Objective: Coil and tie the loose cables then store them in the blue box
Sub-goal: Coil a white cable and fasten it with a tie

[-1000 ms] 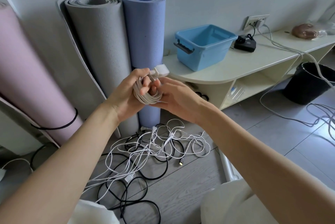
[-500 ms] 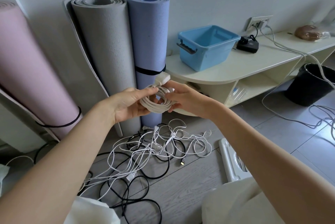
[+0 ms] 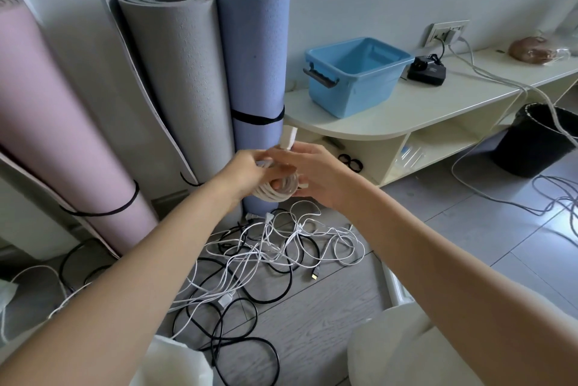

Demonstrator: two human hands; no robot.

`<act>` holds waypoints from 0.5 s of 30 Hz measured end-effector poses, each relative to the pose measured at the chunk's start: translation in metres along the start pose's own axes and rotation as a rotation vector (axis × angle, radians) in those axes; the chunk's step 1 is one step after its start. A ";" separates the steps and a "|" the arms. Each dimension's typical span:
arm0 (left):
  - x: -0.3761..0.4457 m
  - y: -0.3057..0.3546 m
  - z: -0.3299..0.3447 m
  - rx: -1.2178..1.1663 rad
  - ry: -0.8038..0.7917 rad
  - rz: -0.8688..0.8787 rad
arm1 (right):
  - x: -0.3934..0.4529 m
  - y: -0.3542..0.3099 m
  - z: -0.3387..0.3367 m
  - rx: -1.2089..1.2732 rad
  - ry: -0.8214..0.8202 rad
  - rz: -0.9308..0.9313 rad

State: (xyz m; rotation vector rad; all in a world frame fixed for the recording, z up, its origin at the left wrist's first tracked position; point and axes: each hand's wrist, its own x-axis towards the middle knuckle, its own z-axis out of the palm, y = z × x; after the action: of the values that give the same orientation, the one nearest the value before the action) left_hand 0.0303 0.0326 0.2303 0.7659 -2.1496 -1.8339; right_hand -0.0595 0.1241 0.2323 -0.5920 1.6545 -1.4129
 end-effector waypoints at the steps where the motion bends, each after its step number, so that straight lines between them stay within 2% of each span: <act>1: 0.000 -0.001 -0.003 -0.050 -0.025 -0.012 | 0.000 -0.003 -0.004 0.049 -0.010 0.013; 6: 0.000 0.004 -0.014 -0.418 -0.099 -0.071 | -0.003 -0.015 -0.015 0.224 -0.031 -0.019; 9: -0.002 0.008 -0.010 -0.505 -0.107 -0.111 | -0.004 -0.017 -0.016 0.278 0.036 -0.058; 11: -0.004 0.008 -0.008 -0.477 -0.149 -0.122 | -0.002 -0.015 -0.017 0.177 0.088 -0.109; 15: -0.004 0.007 -0.011 -0.316 -0.210 -0.168 | -0.001 -0.015 -0.016 -0.235 0.129 -0.236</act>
State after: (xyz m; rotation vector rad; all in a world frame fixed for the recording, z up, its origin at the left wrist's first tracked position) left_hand 0.0372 0.0262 0.2401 0.7264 -1.8835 -2.3616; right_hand -0.0750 0.1305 0.2466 -0.8689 1.9195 -1.4579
